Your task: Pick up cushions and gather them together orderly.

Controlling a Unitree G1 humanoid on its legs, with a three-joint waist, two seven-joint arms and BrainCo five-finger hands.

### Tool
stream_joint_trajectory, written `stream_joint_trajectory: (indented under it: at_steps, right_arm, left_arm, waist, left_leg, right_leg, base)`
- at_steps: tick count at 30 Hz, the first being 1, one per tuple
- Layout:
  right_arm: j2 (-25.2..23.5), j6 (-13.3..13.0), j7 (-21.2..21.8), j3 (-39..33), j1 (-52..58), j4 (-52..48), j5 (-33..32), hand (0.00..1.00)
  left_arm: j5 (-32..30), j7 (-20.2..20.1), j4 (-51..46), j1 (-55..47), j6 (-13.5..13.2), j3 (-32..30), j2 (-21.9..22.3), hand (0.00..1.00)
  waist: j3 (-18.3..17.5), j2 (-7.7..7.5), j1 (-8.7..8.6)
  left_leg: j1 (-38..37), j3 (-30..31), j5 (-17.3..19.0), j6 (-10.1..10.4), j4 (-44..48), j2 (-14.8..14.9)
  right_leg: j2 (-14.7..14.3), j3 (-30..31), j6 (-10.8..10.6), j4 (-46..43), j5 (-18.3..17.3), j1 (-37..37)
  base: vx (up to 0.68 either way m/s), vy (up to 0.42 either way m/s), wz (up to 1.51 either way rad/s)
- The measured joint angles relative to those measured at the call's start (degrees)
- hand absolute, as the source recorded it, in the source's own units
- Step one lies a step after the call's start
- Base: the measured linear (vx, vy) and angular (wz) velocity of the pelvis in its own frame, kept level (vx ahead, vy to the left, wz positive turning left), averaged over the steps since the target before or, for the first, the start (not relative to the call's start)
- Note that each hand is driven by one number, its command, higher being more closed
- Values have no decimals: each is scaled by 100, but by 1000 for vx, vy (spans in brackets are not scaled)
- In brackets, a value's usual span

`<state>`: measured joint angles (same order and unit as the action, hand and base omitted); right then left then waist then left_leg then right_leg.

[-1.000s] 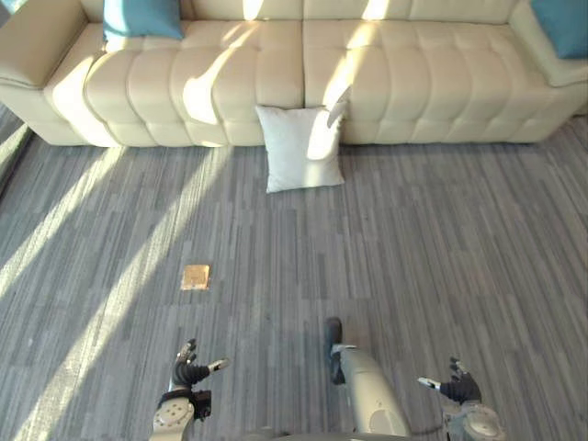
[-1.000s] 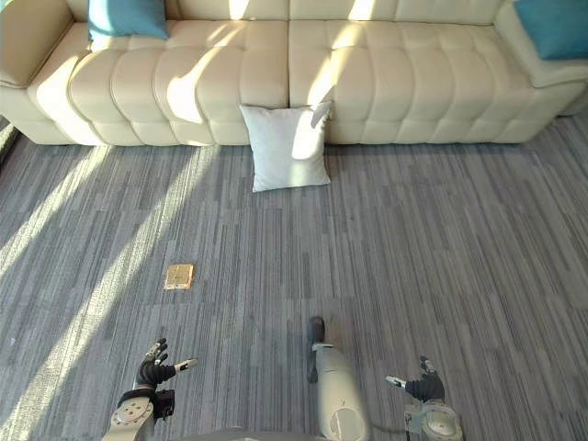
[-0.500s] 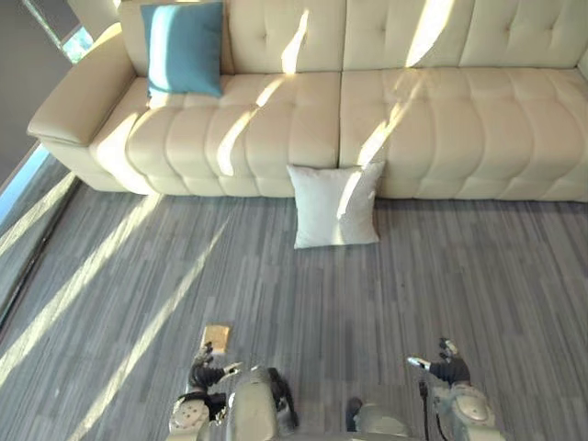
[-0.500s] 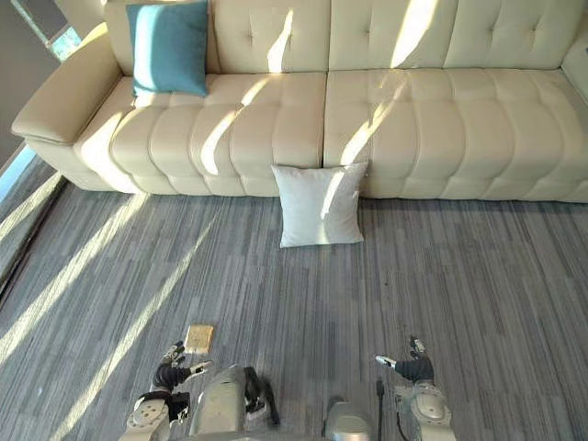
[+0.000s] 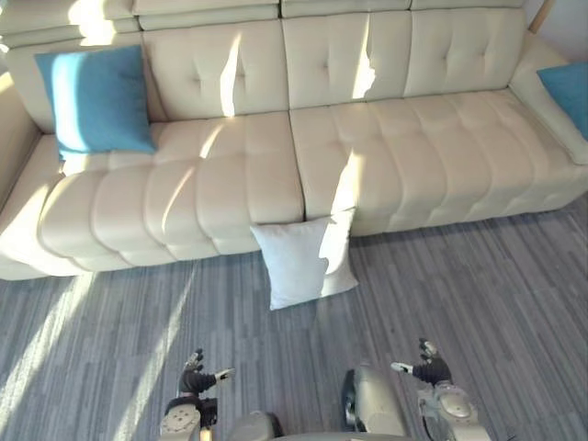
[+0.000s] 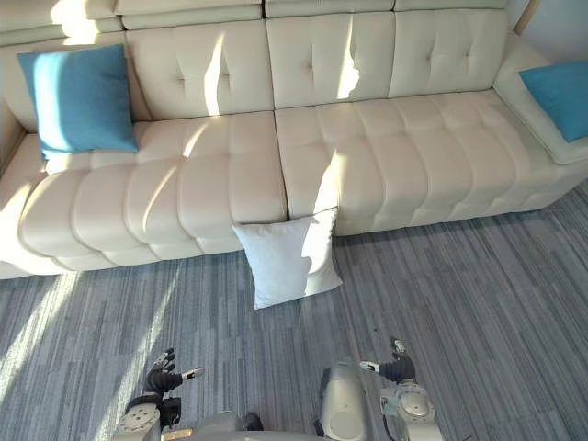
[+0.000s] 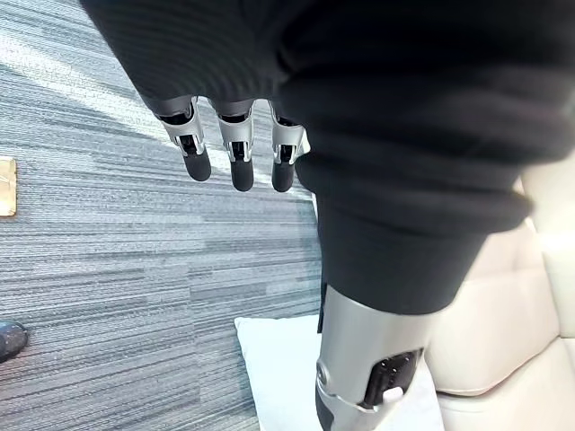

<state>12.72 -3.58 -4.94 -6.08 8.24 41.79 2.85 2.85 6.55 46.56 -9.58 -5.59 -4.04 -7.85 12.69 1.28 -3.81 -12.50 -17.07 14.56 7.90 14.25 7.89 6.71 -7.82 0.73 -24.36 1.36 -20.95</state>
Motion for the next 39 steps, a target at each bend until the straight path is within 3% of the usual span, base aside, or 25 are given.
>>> stream_joint_trajectory:
  at_steps: [1,2,3,5,7,8,11,12,13,14,17,21,24,28,31,32,34,39]
  right_arm:
    - [51,-1,6,-31,-36,-16,4,0]
    - [55,3,9,-52,-48,-13,5,0]
    - [53,19,12,-75,-29,0,5,0]
    - [37,27,4,-74,89,-48,-2,0]
    - [-48,16,-21,-138,209,-168,-9,0]
    - [-62,5,-37,-241,228,-284,-10,0]
    - [-92,9,-40,-256,107,-284,-13,0]
    - [-118,7,-39,-251,55,-284,-12,0]
    - [-88,4,-37,-253,49,-290,-4,0]
    - [-98,18,-42,-258,-3,-246,-3,0]
    - [-104,2,-47,-232,-62,-295,10,0]
    - [-55,-4,-190,40,-441,-293,230,0]
    - [-1,-36,-311,211,-997,-455,312,0]
    - [94,-127,-617,263,-1322,-920,393,0]
    - [217,-114,-873,264,-1915,-944,329,0]
    - [310,-99,-1014,261,-2366,-941,201,0]
    - [389,-92,-1076,259,-2708,-940,119,0]
    - [663,-73,-1294,224,-4176,-936,-260,0]
  left_arm:
    - [0,10,17,-6,-2,-6,73,0]
    - [-1,6,21,5,-1,-5,94,0]
    - [-4,2,25,34,2,-6,132,0]
    - [-4,0,26,45,1,-6,212,0]
    - [-3,-6,22,31,1,-6,347,0]
    - [-2,-8,12,56,0,-5,434,0]
    - [-2,-12,8,52,2,-7,477,0]
    - [5,-7,3,35,5,-6,481,0]
    - [1,-13,0,-13,0,5,495,0]
    - [0,-11,19,-9,6,-8,463,0]
    - [-3,-8,15,51,-2,0,381,0]
    - [0,18,-6,491,-14,189,140,0]
    - [93,205,-229,847,-77,220,-56,0]
    - [411,475,-461,1393,-195,219,-286,0]
    - [744,664,-563,1985,-257,95,-413,0]
    - [1002,800,-549,2444,-259,-112,-428,0]
    - [1127,875,-554,2785,-260,-209,-460,0]
    - [1421,954,-679,3880,-263,-576,-738,0]
  waist:
    - [-17,81,-26]
    - [-22,105,-43]
    - [-20,123,-55]
    - [42,70,-26]
    - [63,70,50]
    - [63,68,79]
    - [61,80,176]
    - [47,115,183]
    - [35,260,187]
    - [55,350,200]
    - [97,155,142]
    - [324,28,156]
    - [732,39,175]
    - [1039,-25,314]
    - [1275,-29,333]
    - [1407,-25,345]
    - [1573,-30,364]
    - [1829,-19,458]
  left_leg:
    - [31,17,-146,119,138,38]
    - [137,70,-221,249,355,90]
    - [456,268,-443,458,1113,235]
    - [961,462,-871,447,2534,543]
    - [1436,331,-540,68,3477,747]
    - [1711,158,-435,-107,3362,707]
    - [2124,-39,-397,-170,2261,462]
    - [2128,36,-450,-149,1271,232]
    - [2001,182,-849,-88,204,87]
    - [1916,202,-1074,-581,32,71]
    - [1788,154,-1045,-613,-237,-207]
    - [2346,134,-938,-776,114,-415]
    - [2914,245,-760,-840,799,-332]
    - [3914,327,-354,-858,1772,-189]
    - [5111,471,-24,-904,2783,-10]
    - [5905,593,76,-954,3377,34]
    - [6352,591,96,-983,3706,99]
    - [8352,635,117,-1029,4786,374]
  right_leg:
    - [-31,16,2,-128,-337,-39]
    - [-48,21,16,-165,-447,-40]
    - [-93,-7,38,-145,-604,82]
    - [-206,-54,53,235,-701,674]
    - [-294,-136,163,725,-745,1353]
    - [-293,-126,167,911,-750,1557]
    - [-301,29,166,1022,-757,1620]
    - [-311,93,73,1010,-737,1628]
    - [-428,185,-3,987,-782,1639]
    - [-498,288,-100,901,-885,1626]
    - [-248,376,-285,817,-1030,1547]
    - [-2,439,-441,172,-1300,922]
    - [53,326,-391,-254,-1388,541]
    - [161,250,-350,-1259,-1852,-373]
    - [219,117,-259,-2221,-2232,-1436]
    - [263,116,-227,-2864,-2402,-2181]
    - [297,120,-191,-3228,-2474,-2620]
    - [307,163,-96,-4437,-2590,-4648]
  base:
    - [339,-145,-22]
    - [402,-220,-8]
    - [293,-176,0]
    - [369,-210,3]
    - [296,-128,-4]
    - [201,-49,-10]
    - [196,31,-27]
    - [253,96,-46]
    - [302,163,-59]
    - [271,162,-52]
    - [179,104,-10]
    - [121,90,12]
    - [-22,19,22]
    - [-92,-1,26]
    - [-216,-32,28]
    - [-225,-34,21]
    - [-168,-28,14]
    - [-156,-52,0]
